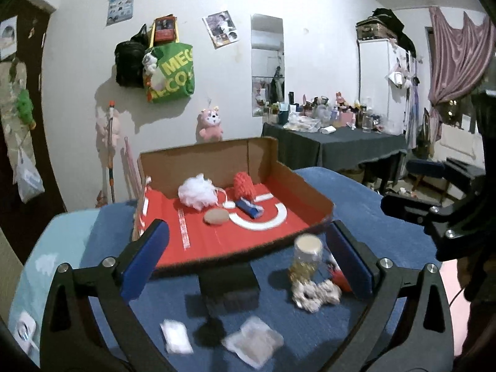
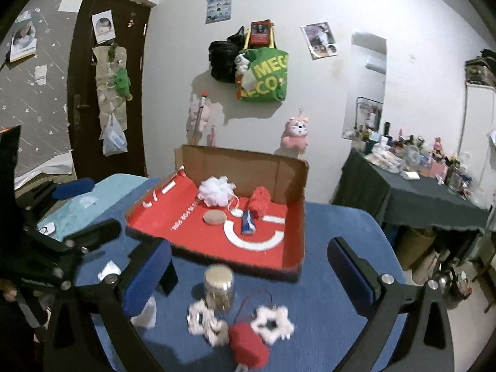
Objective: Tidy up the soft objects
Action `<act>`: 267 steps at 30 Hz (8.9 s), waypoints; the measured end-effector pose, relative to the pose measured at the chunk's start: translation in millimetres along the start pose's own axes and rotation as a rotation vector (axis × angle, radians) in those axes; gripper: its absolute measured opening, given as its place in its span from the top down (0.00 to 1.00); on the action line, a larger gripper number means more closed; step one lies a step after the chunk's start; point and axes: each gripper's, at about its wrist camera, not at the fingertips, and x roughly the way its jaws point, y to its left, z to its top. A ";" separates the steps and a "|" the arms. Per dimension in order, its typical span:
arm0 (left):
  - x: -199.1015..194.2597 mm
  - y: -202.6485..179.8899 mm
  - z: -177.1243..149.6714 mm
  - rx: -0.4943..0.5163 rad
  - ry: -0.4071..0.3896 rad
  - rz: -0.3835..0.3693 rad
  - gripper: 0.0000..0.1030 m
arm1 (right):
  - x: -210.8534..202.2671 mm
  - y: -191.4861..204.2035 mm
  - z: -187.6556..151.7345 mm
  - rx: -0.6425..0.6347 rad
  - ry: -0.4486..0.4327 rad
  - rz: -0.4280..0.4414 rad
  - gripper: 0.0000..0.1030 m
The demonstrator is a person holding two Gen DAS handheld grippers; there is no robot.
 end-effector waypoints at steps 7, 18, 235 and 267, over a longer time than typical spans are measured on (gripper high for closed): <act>-12.0 -12.2 -48.0 -0.033 0.027 0.033 0.00 | -3.6 -0.7 -55.9 0.024 0.024 -0.043 0.00; 11.8 -18.5 -114.3 -0.064 0.175 0.034 0.00 | 28.6 -2.3 -116.7 0.029 0.140 -0.049 0.00; -9.5 6.5 -35.7 -0.079 0.011 0.037 0.03 | 1.2 16.0 -40.1 0.015 0.006 -0.006 0.00; 5.3 10.9 -130.0 -0.175 0.136 0.089 0.03 | 42.6 24.4 -138.3 0.103 0.108 -0.019 0.00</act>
